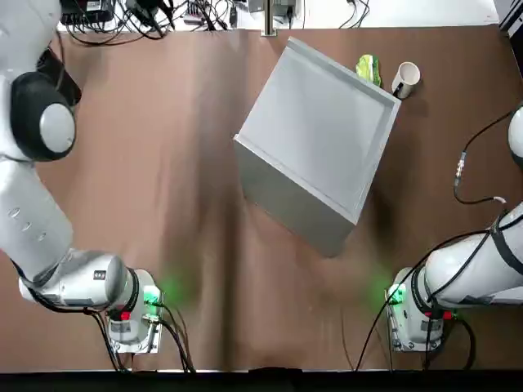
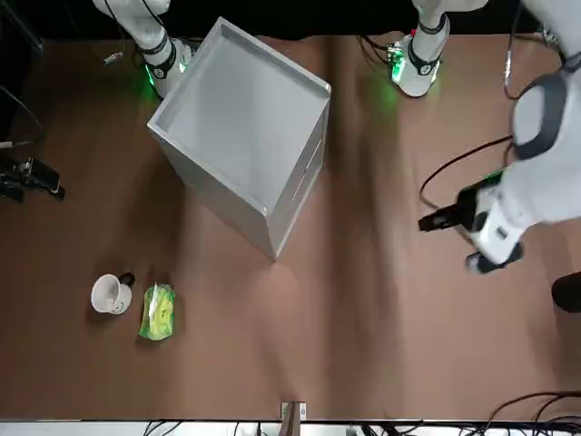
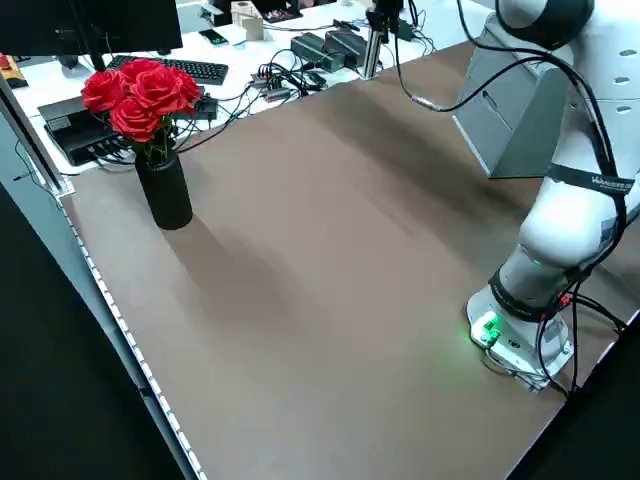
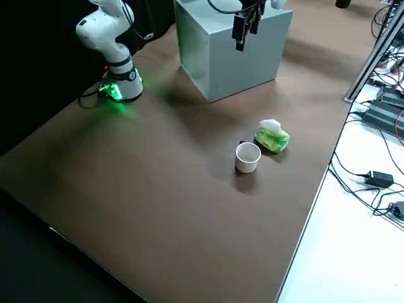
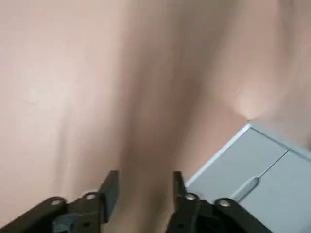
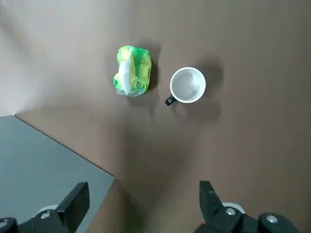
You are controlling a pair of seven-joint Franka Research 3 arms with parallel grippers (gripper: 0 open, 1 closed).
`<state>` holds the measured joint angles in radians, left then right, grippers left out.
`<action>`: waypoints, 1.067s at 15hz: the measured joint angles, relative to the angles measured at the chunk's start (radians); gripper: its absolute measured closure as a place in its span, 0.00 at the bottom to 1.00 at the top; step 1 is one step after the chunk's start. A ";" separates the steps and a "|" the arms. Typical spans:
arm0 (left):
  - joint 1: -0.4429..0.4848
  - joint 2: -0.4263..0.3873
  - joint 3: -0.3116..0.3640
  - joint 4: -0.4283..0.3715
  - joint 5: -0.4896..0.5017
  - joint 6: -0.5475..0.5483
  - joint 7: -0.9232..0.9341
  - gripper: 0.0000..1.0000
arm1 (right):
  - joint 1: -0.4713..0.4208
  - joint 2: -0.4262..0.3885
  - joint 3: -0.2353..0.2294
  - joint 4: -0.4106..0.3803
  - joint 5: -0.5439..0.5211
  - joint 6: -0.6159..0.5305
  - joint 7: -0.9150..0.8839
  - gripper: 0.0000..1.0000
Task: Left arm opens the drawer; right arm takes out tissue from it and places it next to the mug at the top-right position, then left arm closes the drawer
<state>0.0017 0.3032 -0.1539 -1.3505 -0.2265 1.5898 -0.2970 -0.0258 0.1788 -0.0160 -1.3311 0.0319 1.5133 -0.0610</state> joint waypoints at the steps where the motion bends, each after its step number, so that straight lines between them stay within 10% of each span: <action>1: 0.016 -0.025 0.001 0.000 0.012 -0.004 0.039 0.32 | 0.000 -0.001 0.000 -0.002 0.000 0.001 0.000 0.00; 5: 0.029 -0.120 0.000 0.000 0.167 -0.006 0.078 0.01 | 0.000 -0.001 0.000 -0.004 0.000 0.001 0.000 0.00; 16: 0.031 -0.262 -0.003 -0.117 0.230 -0.029 0.180 0.00 | 0.000 -0.001 0.000 -0.006 0.000 0.001 0.000 0.00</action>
<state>0.0322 0.0414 -0.1571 -1.4678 0.0031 1.5607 -0.1171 -0.0261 0.1777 -0.0160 -1.3371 0.0319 1.5147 -0.0611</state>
